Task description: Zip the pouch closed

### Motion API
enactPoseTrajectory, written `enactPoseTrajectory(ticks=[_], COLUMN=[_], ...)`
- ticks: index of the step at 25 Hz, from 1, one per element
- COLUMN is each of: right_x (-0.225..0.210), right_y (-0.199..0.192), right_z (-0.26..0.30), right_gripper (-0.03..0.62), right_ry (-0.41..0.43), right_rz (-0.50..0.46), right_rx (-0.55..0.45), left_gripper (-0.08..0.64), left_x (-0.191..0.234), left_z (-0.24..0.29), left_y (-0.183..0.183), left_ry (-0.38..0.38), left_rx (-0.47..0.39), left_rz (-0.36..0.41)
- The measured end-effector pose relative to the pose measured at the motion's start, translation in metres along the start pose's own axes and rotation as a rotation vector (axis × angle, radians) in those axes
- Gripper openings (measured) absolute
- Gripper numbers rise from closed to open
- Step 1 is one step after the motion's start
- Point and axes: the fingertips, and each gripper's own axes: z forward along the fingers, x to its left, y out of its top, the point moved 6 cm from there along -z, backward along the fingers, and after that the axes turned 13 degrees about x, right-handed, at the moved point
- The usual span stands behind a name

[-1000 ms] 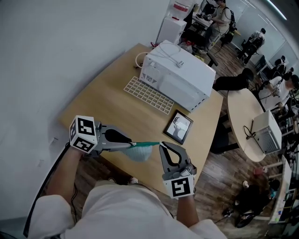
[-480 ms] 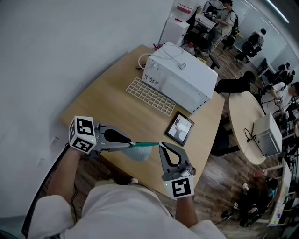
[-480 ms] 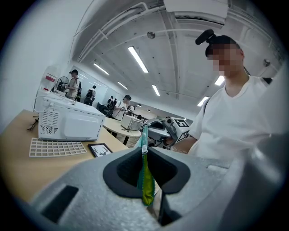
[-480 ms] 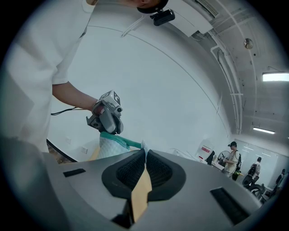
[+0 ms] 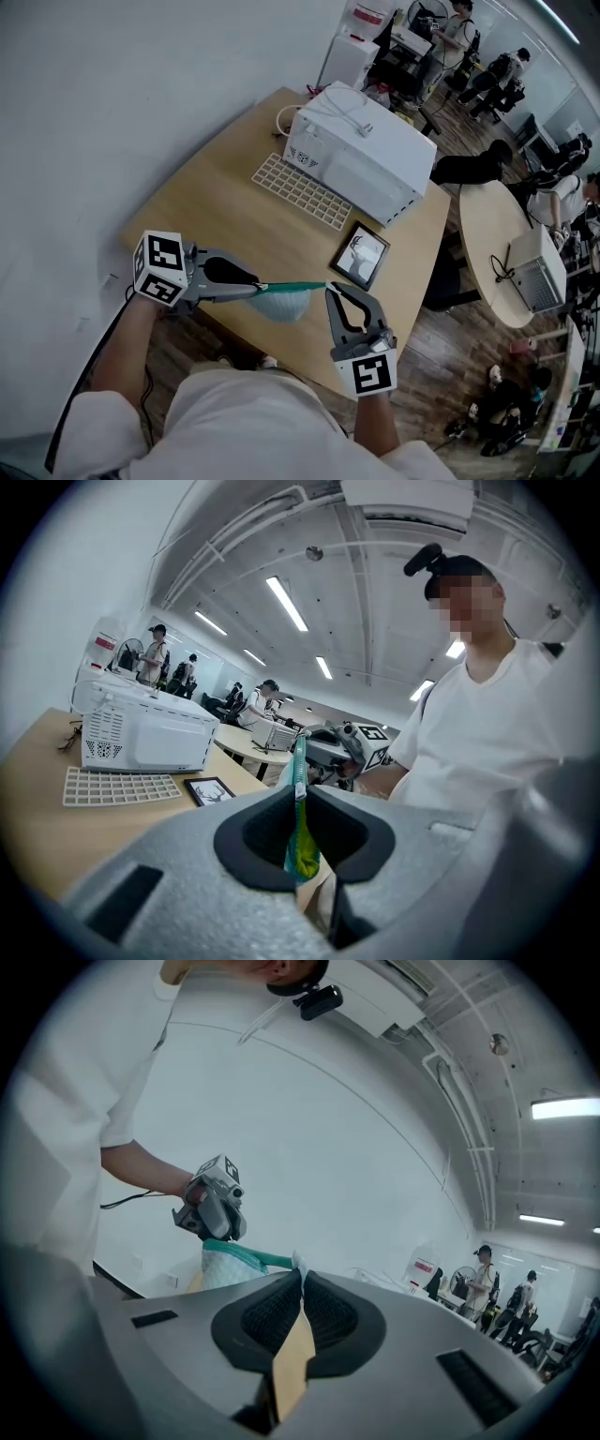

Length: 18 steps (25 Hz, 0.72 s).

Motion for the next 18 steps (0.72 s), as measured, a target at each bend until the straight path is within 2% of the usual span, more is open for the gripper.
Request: enactPoseTrajectory(ticks=[8,13,18], right_x=[-0.007,-0.019,-0.018], right_y=[0.001,-0.001,-0.005], right_z=[0.001,-0.002,-0.003], right_gripper=[0.014,0.014,0.014], right_ry=[-0.026,-0.050,-0.052], right_rz=[0.007,0.050,0.055], right_rx=[-0.013,-0.024,-0.022], left_gripper=[0.044,0.044,0.044], left_x=[0.002,0.003,0.002], left_z=[-0.003,-0.008,-0.007], left_y=[0.004,0.002,0.001], left_ry=[0.026,0.046,0.060], left_rx=[-0.011,-0.018,-0.021], left_rz=[0.004,-0.002,0.020])
